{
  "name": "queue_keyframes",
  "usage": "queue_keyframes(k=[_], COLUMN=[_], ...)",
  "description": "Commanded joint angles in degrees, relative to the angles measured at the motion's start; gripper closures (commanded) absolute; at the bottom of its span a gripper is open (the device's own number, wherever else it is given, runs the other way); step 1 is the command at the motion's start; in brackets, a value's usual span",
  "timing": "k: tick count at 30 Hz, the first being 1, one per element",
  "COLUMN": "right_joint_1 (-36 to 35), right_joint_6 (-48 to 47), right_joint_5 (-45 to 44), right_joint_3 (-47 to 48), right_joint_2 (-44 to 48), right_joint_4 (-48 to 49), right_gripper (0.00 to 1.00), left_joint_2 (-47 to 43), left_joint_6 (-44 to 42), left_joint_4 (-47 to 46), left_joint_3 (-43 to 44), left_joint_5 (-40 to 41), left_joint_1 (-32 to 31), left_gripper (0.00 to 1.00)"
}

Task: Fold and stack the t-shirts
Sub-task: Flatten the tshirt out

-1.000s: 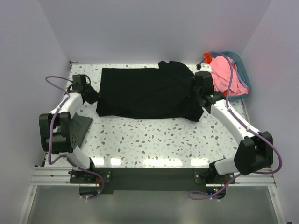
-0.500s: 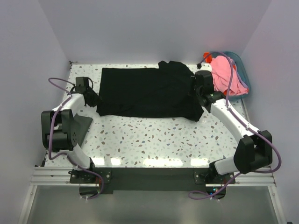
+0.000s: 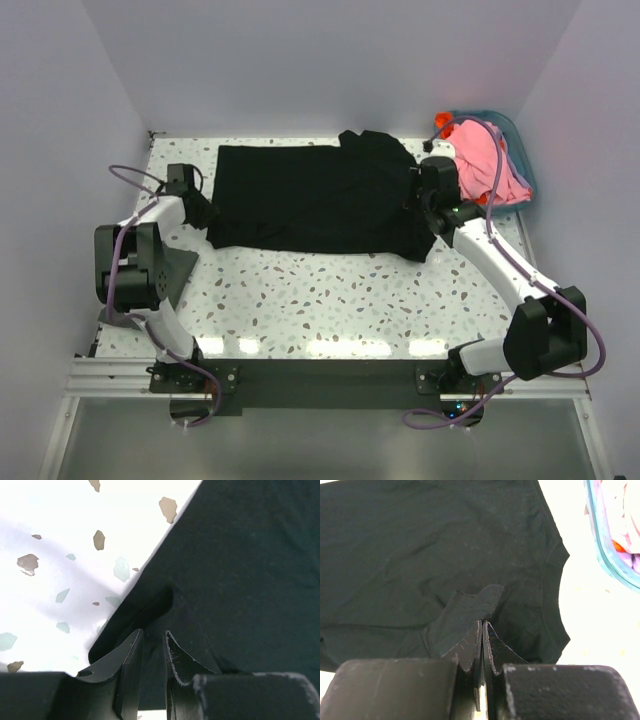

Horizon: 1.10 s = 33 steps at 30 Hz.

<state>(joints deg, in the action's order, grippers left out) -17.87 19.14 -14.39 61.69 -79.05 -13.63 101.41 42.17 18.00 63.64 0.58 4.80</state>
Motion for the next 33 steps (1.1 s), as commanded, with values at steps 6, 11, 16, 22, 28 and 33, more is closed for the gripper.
queue_keyframes(k=[6, 11, 16, 22, 28, 33], right_joint_1=[0.2, 0.3, 0.2, 0.2, 0.2, 0.2], right_joint_6=[0.6, 0.6, 0.8, 0.9, 0.8, 1.1], right_joint_5=[0.5, 0.6, 0.6, 0.6, 0.0, -0.3], right_joint_3=[0.2, -0.2, -0.4, -0.2, -0.1, -1.6], right_joint_2=[1.2, 1.0, 1.0, 1.3, 3.3, 5.8], right_joint_4=[3.5, 4.0, 4.1, 3.9, 2.7, 1.9], right_gripper=[1.00, 1.00, 1.00, 1.00, 1.00, 1.00], left_joint_2=[3.0, 3.3, 3.4, 1.2, -4.2, -10.4], left_joint_6=[-1.1, -1.0, -0.7, -0.9, -0.3, 1.4], left_joint_4=[-1.3, -1.4, -1.8, -1.5, 0.9, 1.0], left_joint_3=[2.8, 2.7, 2.0, 2.2, 1.3, -3.5], left_joint_5=[1.4, 1.6, 1.0, 0.9, 3.2, 4.2], left_joint_1=[-1.4, -1.5, -1.5, -1.5, -1.3, -0.9], left_gripper=[0.73, 0.73, 0.86, 1.00, 1.00, 1.00])
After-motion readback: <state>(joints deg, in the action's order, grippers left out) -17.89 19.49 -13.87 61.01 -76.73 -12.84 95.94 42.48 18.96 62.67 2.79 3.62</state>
